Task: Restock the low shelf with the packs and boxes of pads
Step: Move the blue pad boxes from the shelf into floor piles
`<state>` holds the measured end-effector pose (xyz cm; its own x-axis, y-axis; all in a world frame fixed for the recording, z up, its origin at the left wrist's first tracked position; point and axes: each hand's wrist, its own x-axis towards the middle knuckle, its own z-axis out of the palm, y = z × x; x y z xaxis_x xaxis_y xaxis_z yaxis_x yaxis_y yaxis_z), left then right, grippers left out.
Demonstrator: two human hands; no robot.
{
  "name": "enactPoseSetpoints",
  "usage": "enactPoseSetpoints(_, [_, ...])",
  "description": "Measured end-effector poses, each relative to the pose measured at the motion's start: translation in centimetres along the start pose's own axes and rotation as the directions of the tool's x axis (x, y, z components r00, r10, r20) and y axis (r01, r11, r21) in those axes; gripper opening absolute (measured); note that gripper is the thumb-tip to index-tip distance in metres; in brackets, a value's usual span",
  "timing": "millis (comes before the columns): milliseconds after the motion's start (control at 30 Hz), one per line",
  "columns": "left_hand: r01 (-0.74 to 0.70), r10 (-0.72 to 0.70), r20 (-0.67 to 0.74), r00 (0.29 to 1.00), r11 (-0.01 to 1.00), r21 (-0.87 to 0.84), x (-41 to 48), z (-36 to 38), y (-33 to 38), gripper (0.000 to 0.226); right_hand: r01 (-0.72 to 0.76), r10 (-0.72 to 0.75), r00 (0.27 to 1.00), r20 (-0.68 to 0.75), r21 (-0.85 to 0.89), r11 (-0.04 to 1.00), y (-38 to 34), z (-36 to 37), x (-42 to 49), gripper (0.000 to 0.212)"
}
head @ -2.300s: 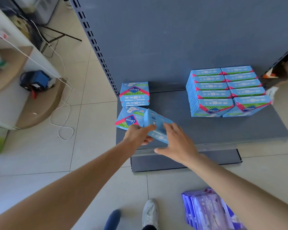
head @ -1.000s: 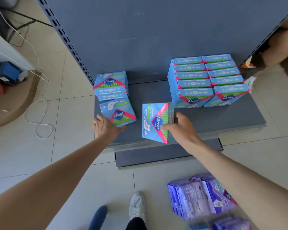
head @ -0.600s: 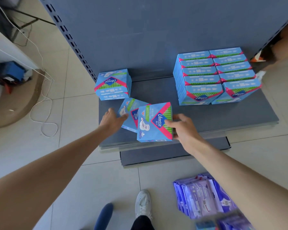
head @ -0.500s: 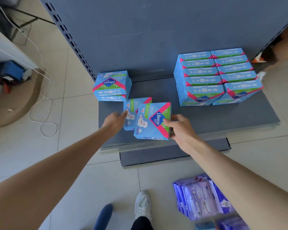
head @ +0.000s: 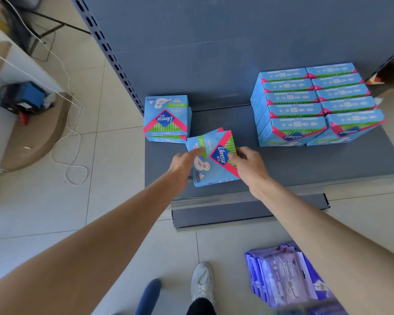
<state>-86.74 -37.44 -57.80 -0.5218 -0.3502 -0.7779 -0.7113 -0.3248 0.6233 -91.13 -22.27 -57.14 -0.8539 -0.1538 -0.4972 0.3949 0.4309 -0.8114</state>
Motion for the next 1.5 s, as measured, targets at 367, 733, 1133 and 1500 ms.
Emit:
enactPoseSetpoints(367, [-0.027,0.063,0.218,0.974,0.986,-0.164,-7.4,6.9,-1.5,0.059,0.002,0.107,0.979,-0.171,0.540,0.841,-0.3,-9.7,-6.3,0.022])
enactPoseSetpoints(733, [-0.111,0.000,0.568,0.823,0.981,0.160,-18.3,23.3,-8.5,0.024,-0.023,0.291,0.917,-0.272,0.694,0.719,10.9,-25.7,-18.9,0.029])
enactPoseSetpoints(1133, [-0.345,-0.273,0.693,0.668,0.712,0.612,-28.5,35.6,-25.9,0.017,0.033,0.501,0.779,-0.377,0.823,0.567,29.5,-34.3,-36.5,0.057])
enactPoseSetpoints(1500, [-0.437,-0.484,0.650,0.587,0.486,0.757,-29.9,35.0,-39.8,0.032,0.025,0.775,0.556,-0.299,0.939,0.344,41.5,-28.1,-44.5,0.052])
